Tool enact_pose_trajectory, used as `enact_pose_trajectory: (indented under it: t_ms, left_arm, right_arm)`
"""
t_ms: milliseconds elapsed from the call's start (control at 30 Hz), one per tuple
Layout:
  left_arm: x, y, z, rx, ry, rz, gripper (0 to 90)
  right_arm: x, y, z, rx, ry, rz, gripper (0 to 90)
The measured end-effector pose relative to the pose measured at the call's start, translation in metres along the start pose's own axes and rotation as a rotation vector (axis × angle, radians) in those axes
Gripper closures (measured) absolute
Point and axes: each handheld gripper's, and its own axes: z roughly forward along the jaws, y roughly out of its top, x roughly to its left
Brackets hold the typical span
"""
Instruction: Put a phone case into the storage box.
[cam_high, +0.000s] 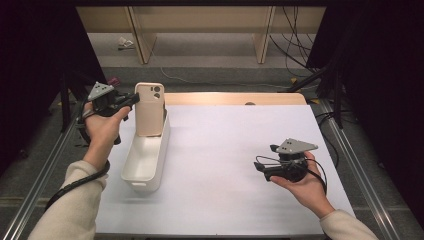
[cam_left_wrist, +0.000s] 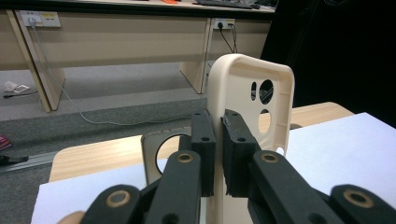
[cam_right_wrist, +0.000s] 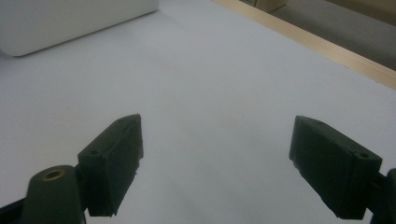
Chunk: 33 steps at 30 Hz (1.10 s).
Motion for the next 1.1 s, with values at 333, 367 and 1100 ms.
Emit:
enact_pose_trajectory:
  t_ms: [333, 367, 1100]
  left_arm:
    - [0.007, -0.003, 0.009, 0.007, 0.013, 0.0, 84.1]
    - [0.008, -0.004, 0.011, 0.008, 0.016, -0.001, 84.1]
    - [0.019, -0.008, 0.03, 0.022, 0.035, -0.03, 84.1]
  right_arm:
    - [0.0, 0.0, 0.0, -0.002, 0.002, 0.003, 18.3]
    - [0.0, 0.0, 0.0, -0.001, 0.003, 0.004, 18.3]
    - [0.0, 0.0, 0.001, -0.003, 0.007, 0.005, 18.4]
